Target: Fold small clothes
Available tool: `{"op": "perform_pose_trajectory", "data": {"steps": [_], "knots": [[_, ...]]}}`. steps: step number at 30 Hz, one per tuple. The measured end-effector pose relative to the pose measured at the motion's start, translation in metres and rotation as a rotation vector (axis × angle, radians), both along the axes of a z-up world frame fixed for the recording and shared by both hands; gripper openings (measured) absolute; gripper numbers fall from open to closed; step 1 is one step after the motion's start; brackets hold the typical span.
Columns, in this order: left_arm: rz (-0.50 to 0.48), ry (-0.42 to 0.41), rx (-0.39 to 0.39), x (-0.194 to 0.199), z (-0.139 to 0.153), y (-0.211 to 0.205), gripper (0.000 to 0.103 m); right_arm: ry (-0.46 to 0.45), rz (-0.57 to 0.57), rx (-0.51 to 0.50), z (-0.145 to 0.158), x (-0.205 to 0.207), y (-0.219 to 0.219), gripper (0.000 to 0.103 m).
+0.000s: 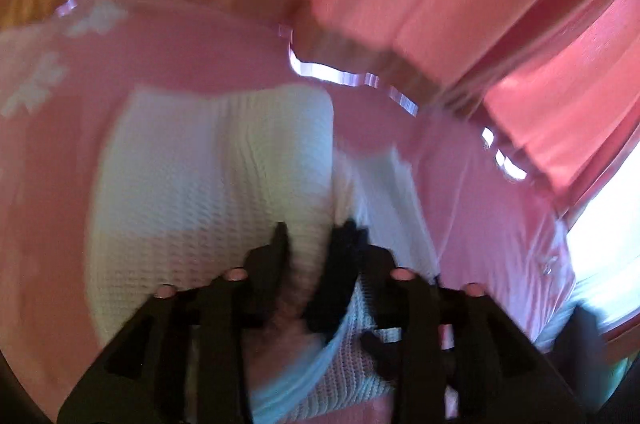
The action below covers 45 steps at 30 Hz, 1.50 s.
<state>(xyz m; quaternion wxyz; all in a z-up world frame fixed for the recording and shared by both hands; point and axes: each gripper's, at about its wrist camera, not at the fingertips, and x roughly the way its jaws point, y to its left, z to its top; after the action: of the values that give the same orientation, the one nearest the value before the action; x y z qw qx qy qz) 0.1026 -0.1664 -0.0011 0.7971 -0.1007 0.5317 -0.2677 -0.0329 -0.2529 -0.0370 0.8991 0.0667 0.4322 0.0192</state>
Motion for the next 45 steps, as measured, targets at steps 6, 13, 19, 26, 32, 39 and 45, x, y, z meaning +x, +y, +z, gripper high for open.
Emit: {"op": "perform_pose_trajectory", "data": {"steps": [6,13,19,26,32,39,45], "knots": [[0.077,-0.115,-0.081,-0.005,0.052,0.041,0.078,-0.07,-0.046,0.148,0.034,-0.028,-0.035,0.051],[0.236,-0.273,-0.056,-0.016,0.09,0.126,0.087,-0.068,0.036,0.284,0.037,-0.009,-0.01,0.072],[0.256,-0.181,0.004,-0.01,0.066,0.141,0.087,-0.024,0.006,0.453,0.035,0.008,0.003,0.074],[0.252,-0.192,0.053,-0.017,0.057,0.156,0.087,0.094,-0.045,0.375,0.01,0.028,0.031,0.064],[0.237,-0.166,0.065,-0.015,0.051,0.151,0.087,-0.021,-0.041,0.399,0.024,0.017,0.006,0.016],[0.18,-0.152,0.099,-0.019,0.041,0.127,0.087,0.179,-0.153,0.266,-0.017,0.002,-0.05,0.026],[0.13,-0.106,0.119,-0.022,0.027,0.104,0.087,0.143,-0.146,0.339,-0.021,0.002,-0.054,0.062]]}}
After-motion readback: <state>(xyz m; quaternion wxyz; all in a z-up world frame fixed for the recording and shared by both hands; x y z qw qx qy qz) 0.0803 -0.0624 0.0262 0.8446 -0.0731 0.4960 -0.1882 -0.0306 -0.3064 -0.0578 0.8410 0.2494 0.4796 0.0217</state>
